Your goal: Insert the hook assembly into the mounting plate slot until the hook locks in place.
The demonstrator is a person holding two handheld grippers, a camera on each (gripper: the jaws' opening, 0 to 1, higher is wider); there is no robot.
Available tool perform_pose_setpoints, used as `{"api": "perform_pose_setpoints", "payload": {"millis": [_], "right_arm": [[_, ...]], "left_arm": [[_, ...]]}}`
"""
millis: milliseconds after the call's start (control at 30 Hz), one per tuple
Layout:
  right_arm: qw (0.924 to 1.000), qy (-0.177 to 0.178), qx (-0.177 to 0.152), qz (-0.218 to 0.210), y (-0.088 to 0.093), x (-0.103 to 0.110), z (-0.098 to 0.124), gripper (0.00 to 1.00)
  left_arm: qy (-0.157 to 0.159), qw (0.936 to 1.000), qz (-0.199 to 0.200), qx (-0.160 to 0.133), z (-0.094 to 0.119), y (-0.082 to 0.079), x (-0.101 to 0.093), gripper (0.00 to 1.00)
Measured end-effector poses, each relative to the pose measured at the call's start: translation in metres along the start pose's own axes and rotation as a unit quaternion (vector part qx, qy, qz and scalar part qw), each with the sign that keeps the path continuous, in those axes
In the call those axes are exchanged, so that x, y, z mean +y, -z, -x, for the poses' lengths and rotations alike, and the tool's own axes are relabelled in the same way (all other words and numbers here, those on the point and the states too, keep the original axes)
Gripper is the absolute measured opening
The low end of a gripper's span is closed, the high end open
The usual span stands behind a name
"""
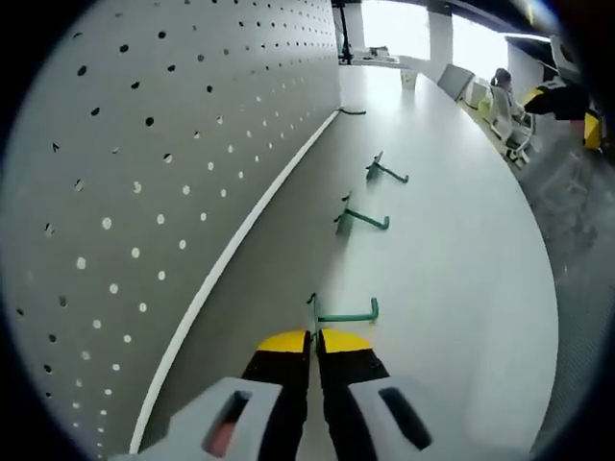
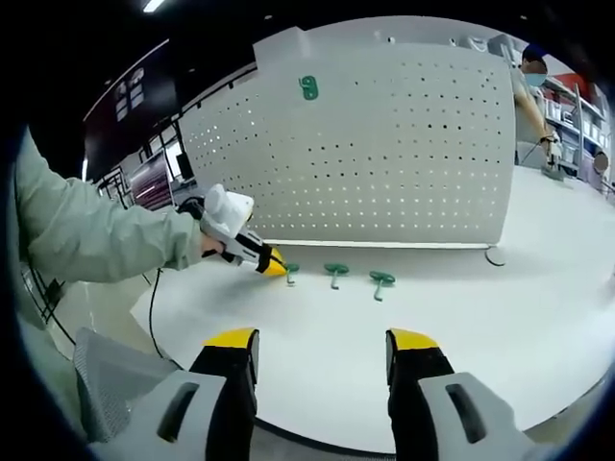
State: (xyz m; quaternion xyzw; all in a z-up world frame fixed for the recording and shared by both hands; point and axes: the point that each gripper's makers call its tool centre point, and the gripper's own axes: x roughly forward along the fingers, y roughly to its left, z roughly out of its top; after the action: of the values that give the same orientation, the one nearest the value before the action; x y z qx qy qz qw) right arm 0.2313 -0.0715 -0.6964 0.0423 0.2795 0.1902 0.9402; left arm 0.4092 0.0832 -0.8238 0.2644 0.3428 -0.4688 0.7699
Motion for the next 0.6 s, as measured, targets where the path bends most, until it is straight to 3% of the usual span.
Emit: {"api": "perform_pose_setpoints", "payload": {"millis": [600], "right_arm": [[0.9999, -0.003, -0.008, 0.009, -0.010, 0.002, 0.001, 0.52]], "left_arm": [[-0.008, 0.9990, 0.038, -0.022, 0.010, -0.004, -0.010, 0.03]]}}
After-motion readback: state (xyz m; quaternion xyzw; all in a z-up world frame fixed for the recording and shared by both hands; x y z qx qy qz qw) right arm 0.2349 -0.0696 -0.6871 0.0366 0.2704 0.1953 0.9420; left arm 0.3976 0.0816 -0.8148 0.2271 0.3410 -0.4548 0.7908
